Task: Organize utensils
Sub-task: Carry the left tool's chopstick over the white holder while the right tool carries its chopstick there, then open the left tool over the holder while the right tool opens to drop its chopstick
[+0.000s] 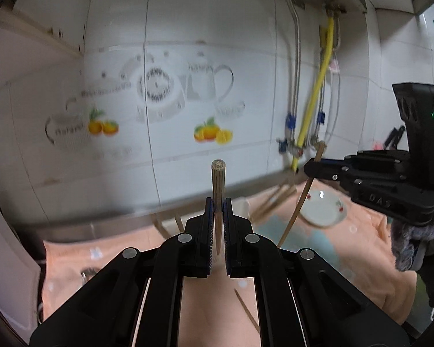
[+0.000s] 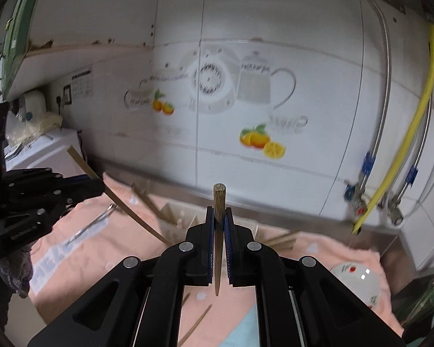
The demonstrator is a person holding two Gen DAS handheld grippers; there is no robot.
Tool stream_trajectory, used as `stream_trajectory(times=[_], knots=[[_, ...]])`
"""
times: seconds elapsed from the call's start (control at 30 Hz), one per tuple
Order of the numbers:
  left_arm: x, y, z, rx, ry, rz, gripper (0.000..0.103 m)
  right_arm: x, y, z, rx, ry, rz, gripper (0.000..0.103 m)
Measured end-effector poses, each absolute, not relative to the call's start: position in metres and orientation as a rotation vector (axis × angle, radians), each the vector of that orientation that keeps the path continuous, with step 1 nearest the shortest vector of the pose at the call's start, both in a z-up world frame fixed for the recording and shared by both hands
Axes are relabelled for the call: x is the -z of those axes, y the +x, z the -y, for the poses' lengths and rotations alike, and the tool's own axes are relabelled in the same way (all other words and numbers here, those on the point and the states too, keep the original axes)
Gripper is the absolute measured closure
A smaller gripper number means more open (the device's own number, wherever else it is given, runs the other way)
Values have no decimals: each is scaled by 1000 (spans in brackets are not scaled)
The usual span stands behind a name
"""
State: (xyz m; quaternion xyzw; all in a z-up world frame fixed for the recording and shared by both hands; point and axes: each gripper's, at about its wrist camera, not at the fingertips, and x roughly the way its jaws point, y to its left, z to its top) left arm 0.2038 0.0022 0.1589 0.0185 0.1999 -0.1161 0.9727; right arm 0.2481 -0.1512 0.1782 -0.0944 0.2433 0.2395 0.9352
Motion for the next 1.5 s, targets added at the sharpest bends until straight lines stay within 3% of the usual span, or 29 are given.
stream_trajectory(times=[0.4,1.2,1.37,1.4,1.5], knots=[[-173,249,-11,183,14,-367,98,-208,298,141,-419,-173,-425,96],[-124,278,-23,162,-13,-460,96,-143,337,133,-429,-111,-535,96],[-124,274,-22,161,-18,-461,94,-146,330,138,-418,-109,-518,87],[-125,272,-23,167,-23,-460,90,-147,327,140,-418,-107,-512,81],[-128,263,-21,148,-13,-442,72,-151,316,145,-407,-114,-489,77]])
